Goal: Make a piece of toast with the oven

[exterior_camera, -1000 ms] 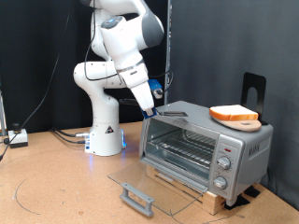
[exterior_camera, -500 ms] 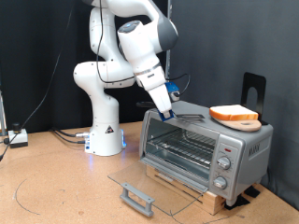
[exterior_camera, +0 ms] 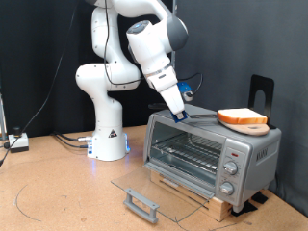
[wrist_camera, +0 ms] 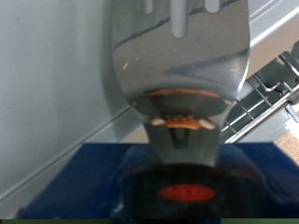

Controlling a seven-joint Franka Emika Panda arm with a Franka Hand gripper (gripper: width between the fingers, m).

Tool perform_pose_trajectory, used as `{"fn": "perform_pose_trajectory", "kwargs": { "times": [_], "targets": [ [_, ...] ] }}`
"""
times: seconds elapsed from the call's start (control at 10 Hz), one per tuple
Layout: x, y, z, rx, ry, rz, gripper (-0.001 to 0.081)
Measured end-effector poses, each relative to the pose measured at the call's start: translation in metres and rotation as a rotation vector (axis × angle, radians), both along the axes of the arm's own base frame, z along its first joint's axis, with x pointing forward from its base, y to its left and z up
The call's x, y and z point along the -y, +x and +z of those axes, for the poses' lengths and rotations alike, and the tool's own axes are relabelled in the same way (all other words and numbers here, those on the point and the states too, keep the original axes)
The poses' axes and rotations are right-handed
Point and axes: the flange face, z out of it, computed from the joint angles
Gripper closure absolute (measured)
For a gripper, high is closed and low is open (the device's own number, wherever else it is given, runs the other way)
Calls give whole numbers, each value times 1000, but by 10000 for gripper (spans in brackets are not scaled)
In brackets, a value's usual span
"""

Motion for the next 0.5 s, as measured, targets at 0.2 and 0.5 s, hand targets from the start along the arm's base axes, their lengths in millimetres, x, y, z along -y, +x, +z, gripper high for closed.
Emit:
{"fn": "perform_pose_trajectory", "kwargs": {
  "times": [0.2, 0.5],
  "targets": [
    [-1, 0, 1, 2, -2, 3, 410],
    [-4, -2, -3, -8, -19, 14, 410]
  ]
}}
